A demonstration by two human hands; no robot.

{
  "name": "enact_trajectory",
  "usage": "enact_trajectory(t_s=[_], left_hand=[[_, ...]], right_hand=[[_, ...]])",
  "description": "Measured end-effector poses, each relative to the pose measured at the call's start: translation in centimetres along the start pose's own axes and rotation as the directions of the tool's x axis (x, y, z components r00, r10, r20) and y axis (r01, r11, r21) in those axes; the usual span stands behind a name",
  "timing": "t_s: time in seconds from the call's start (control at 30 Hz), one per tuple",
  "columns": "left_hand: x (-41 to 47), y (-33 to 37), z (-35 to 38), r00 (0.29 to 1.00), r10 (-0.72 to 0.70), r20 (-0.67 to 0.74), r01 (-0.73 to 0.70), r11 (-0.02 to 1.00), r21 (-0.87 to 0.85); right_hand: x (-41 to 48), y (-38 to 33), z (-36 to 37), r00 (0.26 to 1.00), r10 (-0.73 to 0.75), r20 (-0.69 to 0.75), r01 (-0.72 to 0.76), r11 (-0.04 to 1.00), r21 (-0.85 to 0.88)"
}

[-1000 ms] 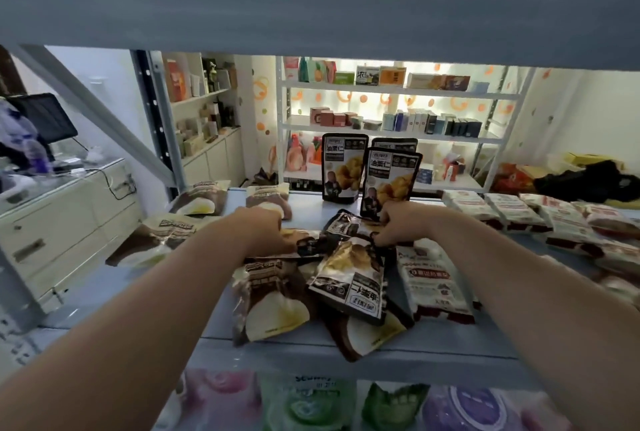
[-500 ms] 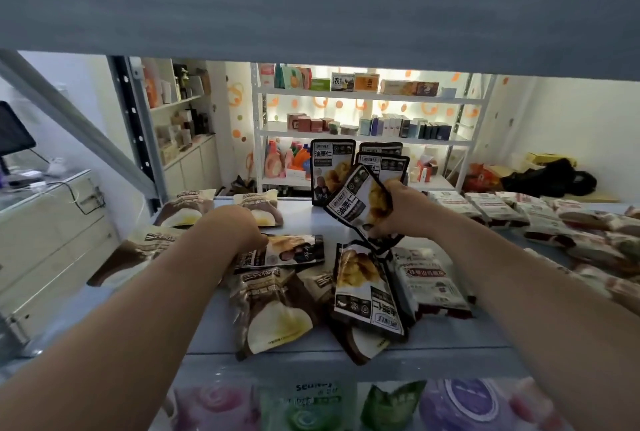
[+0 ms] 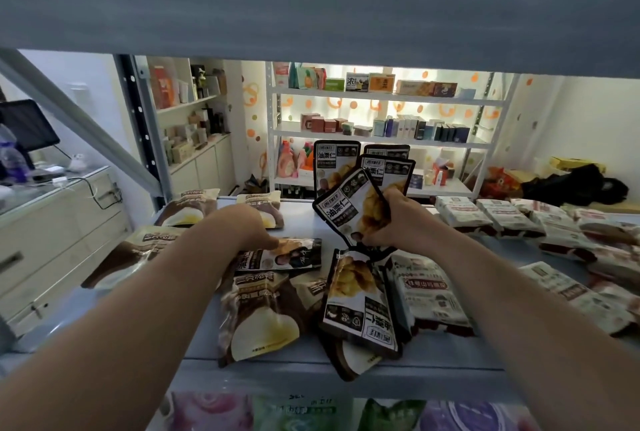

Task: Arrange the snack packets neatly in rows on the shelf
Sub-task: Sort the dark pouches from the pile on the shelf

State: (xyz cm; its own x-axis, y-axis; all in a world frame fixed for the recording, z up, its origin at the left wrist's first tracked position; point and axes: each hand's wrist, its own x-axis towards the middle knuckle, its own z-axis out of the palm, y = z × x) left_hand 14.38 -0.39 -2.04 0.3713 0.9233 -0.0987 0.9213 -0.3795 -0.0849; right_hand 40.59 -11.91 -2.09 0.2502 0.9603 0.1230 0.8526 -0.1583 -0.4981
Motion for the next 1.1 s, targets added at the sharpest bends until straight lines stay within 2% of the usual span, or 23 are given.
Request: enact_trajectory(t_s=[0.2, 0.33, 0.5, 0.57, 0.7, 0.77, 0.93, 1.1], left_hand=[[0.2, 0.5, 0.2, 0.991, 0.135, 0.007, -0.134, 0.988, -0.079], [0.3, 1.5, 0.4, 0.973, 0.224, 0.061, -0.218, 0.971, -0.099], [0.1, 3.1, 0.3, 0.959, 0.282, 0.03, -0.267, 0.933, -0.243], [0.3, 2.9, 0.1, 0.966, 0.257, 0.012, -0.243, 0.928, -0.283], [0.6, 2.5, 0.1, 0.993, 0.104, 0.065, -0.095, 0.988, -0.121], [0.8, 2.8, 0.3, 0.992, 0.067, 0.106, -0.055, 0.992, -0.117], [1.2, 2.6, -0.1, 0.991, 0.054, 0.123, -0.022, 0.97, -0.244], [1.3, 2.1, -0.3, 1.0, 0.011, -0.026, -0.021, 0.893, -0.449]], right_hand=[[0.1, 0.5, -0.2, 1.0, -0.012, 0.014, 0.012, 1.0, 0.029], [0.4, 0.9, -0.2, 1.0, 0.0, 0.021, -0.001, 0.998, 0.058], [0.3, 1.2, -0.3, 1.0, 0.007, 0.03, -0.01, 0.997, 0.082], [0.3, 1.3, -0.3, 1.0, 0.007, 0.031, -0.01, 0.996, 0.093], [0.3, 1.3, -0.4, 0.999, 0.015, 0.029, -0.018, 0.994, 0.106], [0.3, 1.3, -0.4, 0.999, 0.02, 0.032, -0.023, 0.994, 0.107], [0.2, 1.2, -0.3, 0.999, 0.025, 0.028, -0.029, 0.992, 0.123], [0.0, 1.7, -0.3, 0.999, 0.049, 0.015, -0.051, 0.985, 0.165]])
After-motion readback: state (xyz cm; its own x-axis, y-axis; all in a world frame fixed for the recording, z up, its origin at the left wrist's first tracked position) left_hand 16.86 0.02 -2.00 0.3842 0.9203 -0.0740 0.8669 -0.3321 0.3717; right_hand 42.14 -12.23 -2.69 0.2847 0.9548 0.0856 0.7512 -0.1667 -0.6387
